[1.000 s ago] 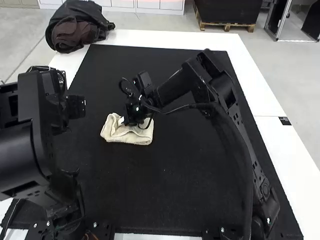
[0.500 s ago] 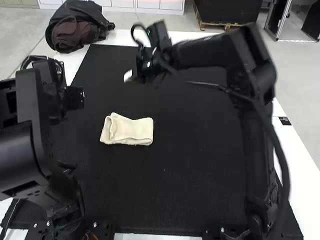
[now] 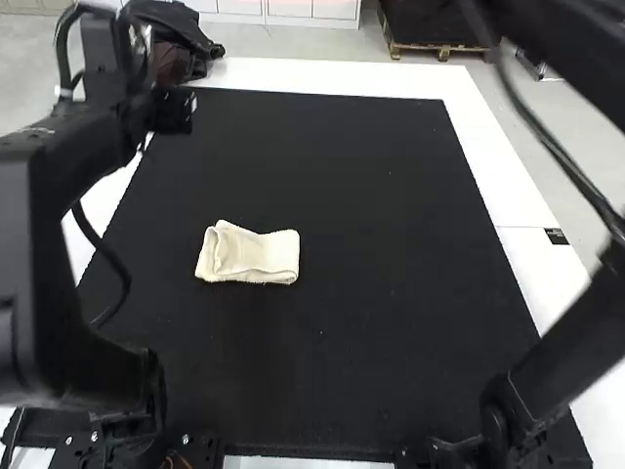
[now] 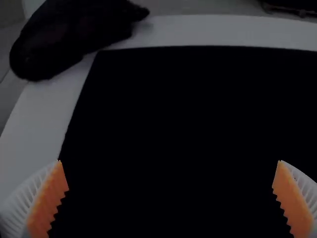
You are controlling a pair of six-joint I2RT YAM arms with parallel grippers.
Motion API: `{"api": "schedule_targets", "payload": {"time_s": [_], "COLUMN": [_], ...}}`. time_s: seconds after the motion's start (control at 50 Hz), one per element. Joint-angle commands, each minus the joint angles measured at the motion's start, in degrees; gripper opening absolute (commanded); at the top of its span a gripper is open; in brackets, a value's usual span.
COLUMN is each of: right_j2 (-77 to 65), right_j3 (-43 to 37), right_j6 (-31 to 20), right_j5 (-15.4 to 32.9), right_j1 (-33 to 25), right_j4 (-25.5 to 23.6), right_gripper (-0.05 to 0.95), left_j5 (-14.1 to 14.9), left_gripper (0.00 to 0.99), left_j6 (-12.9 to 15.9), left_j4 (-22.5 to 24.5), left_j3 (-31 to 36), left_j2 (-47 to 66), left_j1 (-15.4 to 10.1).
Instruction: Fold the towel.
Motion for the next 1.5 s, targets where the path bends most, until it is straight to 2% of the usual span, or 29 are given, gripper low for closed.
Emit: {"api": "schedule_targets", "payload": {"time_s": [0.0,0.14,0.28,0.58,0.88,1.02,1.08,1.16,1.28,1.36,1.42,1.48], "right_j2": [-8.1,-18.8,-28.4,-49.2,-70.1,-78.1,-80.1,-79.4,-79.4,-79.4,-79.4,-79.4], "right_j3": [-1.8,-4.5,-10.0,-20.9,-28.9,-31.0,-30.9,-28.5,-29.7,-36.7,-43.9,-49.9], "right_j6": [-0.3,-1.6,-1.8,-0.7,-2.1,-5.1,-7.5,-8.7,-13.1,-16.6,-17.7,-19.3], "right_j5": [1.8,4.3,5.1,3.5,4.5,7.2,10.2,14.9,20.0,23.5,25.7,25.9], "right_j1": [-5.1,-10.8,-15.0,-21.7,-24.1,-24.3,-24.2,-24.2,-24.1,-23.9,-23.6,-23.5], "right_j4": [1.3,3.0,2.8,1.0,1.2,0.9,0.1,-3.8,-4.6,-2.8,-0.4,0.9], "right_gripper": [0.92,0.92,0.92,0.92,0.92,0.92,0.92,0.92,0.92,0.92,0.92,0.92], "left_j5": [-2.7,-5.3,-5.1,-5.8,-10.3,-12.7,-13.7,-13.8,-15.1,-14.9,-14.5,-12.4], "left_gripper": [0.97,0.97,0.97,0.97,0.97,0.97,0.97,0.97,0.97,0.97,0.97,0.97], "left_j6": [-1.6,-4.0,-6.4,-6.5,-6.2,-6.2,-6.2,-6.3,-5.9,-6.0,-5.9,-3.8], "left_j4": [-1.0,-2.5,-4.7,-8.1,-6.7,-6.7,-7.0,-8.9,-11.1,-4.1,3.9,8.0], "left_j3": [4.8,7.6,8.1,5.8,-1.5,-4.1,-4.8,-3.8,-3.3,-8.9,-14.1,-18.6], "left_j2": [-3.3,-7.8,-12.1,-29.7,-51.6,-60.8,-63.7,-63.6,-63.7,-63.7,-63.7,-63.7], "left_j1": [-3.8,-8.8,-8.0,-8.8,-8.6,-8.6,-8.6,-8.6,-8.6,-8.7,-8.7,-8.7]}}
